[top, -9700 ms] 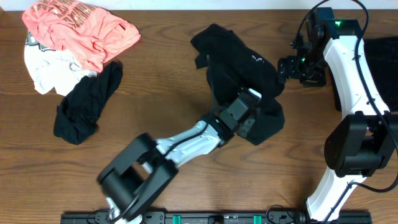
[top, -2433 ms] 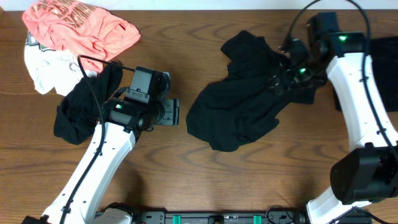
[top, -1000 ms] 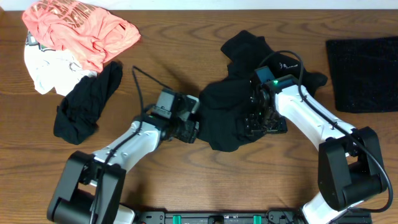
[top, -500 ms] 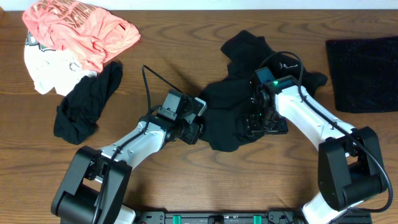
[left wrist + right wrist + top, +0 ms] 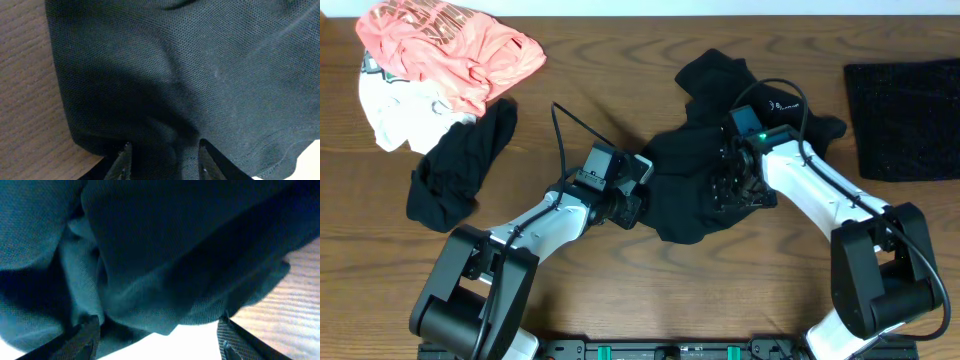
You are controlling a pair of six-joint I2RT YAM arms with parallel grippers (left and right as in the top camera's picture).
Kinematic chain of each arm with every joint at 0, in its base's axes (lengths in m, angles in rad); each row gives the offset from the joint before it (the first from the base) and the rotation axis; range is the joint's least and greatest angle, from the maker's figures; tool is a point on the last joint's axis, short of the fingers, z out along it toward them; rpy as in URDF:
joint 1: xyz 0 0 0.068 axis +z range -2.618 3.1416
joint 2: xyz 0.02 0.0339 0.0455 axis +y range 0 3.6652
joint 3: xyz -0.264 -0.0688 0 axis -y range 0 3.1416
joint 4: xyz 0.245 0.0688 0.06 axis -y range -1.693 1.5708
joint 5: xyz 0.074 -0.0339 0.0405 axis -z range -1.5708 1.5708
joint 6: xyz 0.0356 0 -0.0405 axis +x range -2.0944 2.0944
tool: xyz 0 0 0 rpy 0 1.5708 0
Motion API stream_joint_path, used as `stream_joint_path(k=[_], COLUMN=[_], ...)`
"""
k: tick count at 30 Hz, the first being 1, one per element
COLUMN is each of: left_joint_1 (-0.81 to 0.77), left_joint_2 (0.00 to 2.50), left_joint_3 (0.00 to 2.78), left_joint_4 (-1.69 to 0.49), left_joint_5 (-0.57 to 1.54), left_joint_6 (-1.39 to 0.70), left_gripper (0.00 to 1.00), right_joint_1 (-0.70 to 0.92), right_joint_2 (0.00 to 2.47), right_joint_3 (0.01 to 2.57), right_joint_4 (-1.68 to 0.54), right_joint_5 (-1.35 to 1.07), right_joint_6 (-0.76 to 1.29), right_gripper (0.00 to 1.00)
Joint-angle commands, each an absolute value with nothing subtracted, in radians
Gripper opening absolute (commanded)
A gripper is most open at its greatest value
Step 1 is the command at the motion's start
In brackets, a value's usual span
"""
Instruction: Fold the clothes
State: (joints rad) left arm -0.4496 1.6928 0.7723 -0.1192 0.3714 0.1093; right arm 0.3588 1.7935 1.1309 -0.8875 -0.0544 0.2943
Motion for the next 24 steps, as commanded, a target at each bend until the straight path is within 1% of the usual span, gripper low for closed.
stream_joint_path(k=[1, 5, 6, 7, 9, 11, 14, 15, 16, 17, 18, 20, 24], left_joint_1=[-0.45, -0.45, -0.45, -0.45, -0.45, -0.45, -0.45, -0.45, -0.45, -0.45, -0.45, -0.45, -0.45], left_joint_2=[1.737, 1.737, 1.737, 1.737, 1.737, 1.736, 1.728, 1.724, 1.72, 1.713, 1.7, 1.673, 1.592], left_joint_3=[0.757, 0.757, 0.757, 0.757, 0.757, 0.758, 0.762, 0.765, 0.765, 0.766, 0.766, 0.766, 0.771], left_joint_4=[-0.133, -0.136, -0.136, -0.137, -0.136, -0.138, -0.15, -0.155, -0.155, -0.155, -0.155, -0.155, -0.155], left_joint_5=[0.37, 0.369, 0.368, 0.365, 0.365, 0.362, 0.355, 0.354, 0.354, 0.354, 0.354, 0.355, 0.355], left_joint_6=[0.115, 0.115, 0.115, 0.115, 0.115, 0.115, 0.115, 0.115, 0.115, 0.115, 0.115, 0.107, 0.092], left_gripper=[0.41, 0.39, 0.37, 0.36, 0.29, 0.25, 0.19, 0.19, 0.13, 0.11, 0.09, 0.06, 0.06], right_joint_1=[0.367, 0.367, 0.367, 0.367, 0.367, 0.367, 0.365, 0.365, 0.365, 0.364, 0.362, 0.354, 0.321], right_joint_2=[1.79, 1.79, 1.79, 1.79, 1.79, 1.79, 1.79, 1.79, 1.79, 1.79, 1.79, 1.787, 1.757], right_joint_3=[1.077, 1.017, 1.005, 0.999, 0.992, 0.992, 0.992, 0.992, 0.993, 0.995, 1.0, 1.013, 1.073], right_joint_4=[-0.855, -0.804, -0.793, -0.784, -0.77, -0.752, -0.714, -0.704, -0.696, -0.694, -0.696, -0.708, -0.777], right_joint_5=[-0.043, -0.044, -0.043, -0.042, -0.039, -0.028, -0.026, -0.026, -0.027, -0.027, -0.027, -0.028, -0.054], right_joint_6=[0.271, 0.272, 0.272, 0.272, 0.272, 0.272, 0.273, 0.277, 0.277, 0.277, 0.277, 0.277, 0.276], right_gripper=[0.72, 0.7, 0.69, 0.68, 0.61, 0.47, 0.31, 0.23, 0.14, 0.05, 0.01, 0.01, 0.01])
